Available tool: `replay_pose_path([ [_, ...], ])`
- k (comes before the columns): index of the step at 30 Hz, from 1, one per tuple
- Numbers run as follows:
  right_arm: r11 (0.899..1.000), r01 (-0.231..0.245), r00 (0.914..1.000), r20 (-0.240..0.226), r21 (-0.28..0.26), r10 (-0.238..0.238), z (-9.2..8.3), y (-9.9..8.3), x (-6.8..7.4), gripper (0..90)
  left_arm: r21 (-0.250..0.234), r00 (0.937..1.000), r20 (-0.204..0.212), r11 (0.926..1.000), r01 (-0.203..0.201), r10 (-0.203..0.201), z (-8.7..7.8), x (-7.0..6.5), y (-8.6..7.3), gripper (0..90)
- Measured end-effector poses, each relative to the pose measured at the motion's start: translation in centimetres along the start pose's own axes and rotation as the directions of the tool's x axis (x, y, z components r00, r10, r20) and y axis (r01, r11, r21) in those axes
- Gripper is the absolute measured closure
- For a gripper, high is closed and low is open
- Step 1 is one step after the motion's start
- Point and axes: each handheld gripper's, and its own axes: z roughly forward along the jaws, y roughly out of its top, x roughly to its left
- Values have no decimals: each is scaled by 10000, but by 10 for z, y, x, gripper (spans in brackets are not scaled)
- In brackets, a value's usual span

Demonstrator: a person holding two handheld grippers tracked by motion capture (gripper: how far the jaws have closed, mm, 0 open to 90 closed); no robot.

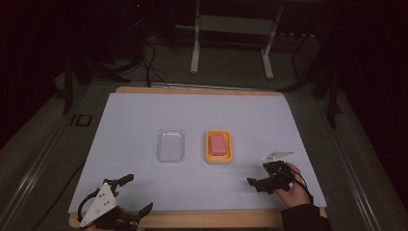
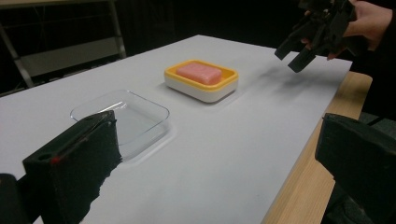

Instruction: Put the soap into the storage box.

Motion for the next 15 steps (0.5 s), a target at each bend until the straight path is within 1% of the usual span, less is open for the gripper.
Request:
replay_pose_path([
  [4,10000,-17,10000,91,-62,17,-2,-5,-1,129,7,10000,15,10000,4,-4,0,0,0,2],
  [6,9999,-26,9999,152,-162,28,-4,-11,-3,129,13,10000,16,10000,2,-2,0,0,0,2],
  [9,9997,-139,9997,184,-201,143,-6,-16,-5,130,26,10000,19,10000,-9,9,1,0,0,2],
  [11,9995,-179,9998,128,-262,182,-8,-18,-6,129,28,10000,20,10000,-12,12,1,0,0,2],
  [15,9989,-263,9994,192,-383,271,-9,-21,-7,130,49,10000,34,10000,-25,24,1,0,0,2],
])
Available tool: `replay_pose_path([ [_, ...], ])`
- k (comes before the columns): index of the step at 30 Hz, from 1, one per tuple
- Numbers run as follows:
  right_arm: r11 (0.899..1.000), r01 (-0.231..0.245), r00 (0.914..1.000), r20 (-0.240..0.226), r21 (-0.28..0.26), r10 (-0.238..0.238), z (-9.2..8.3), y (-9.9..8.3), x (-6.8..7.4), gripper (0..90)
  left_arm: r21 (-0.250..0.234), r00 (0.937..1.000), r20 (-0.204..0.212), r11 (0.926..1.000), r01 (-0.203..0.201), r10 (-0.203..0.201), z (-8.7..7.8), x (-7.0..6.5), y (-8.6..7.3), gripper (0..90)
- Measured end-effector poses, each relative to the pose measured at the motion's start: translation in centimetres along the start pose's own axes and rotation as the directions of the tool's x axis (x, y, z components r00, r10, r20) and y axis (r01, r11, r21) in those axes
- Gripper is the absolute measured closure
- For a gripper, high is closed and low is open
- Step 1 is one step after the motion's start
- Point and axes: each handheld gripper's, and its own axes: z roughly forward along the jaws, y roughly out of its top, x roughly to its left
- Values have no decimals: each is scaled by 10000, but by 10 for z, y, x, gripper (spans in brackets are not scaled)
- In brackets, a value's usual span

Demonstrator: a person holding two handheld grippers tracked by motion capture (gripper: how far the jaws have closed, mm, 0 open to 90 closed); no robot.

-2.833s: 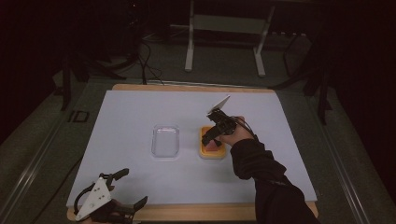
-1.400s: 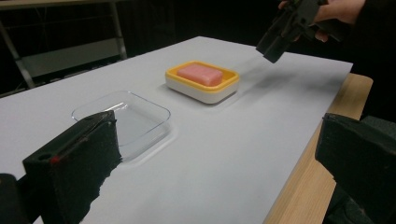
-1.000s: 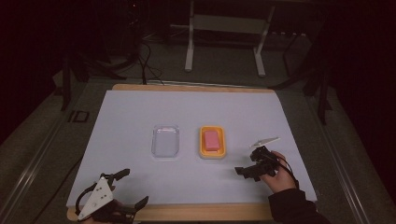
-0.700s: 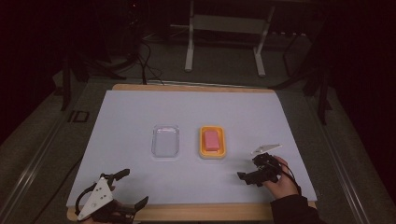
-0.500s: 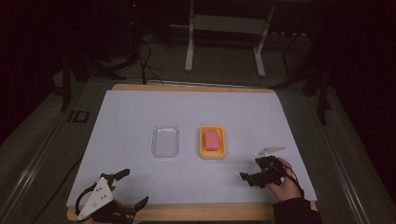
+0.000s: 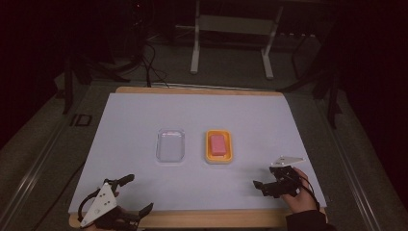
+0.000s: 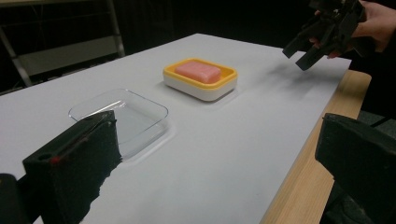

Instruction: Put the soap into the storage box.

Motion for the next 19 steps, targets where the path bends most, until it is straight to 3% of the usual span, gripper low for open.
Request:
replay_pose_path([
  [19,9998,-190,9997,-183,41,191,8,-1,-4,131,82,9999,108,10000,-17,16,1,-1,0,2],
])
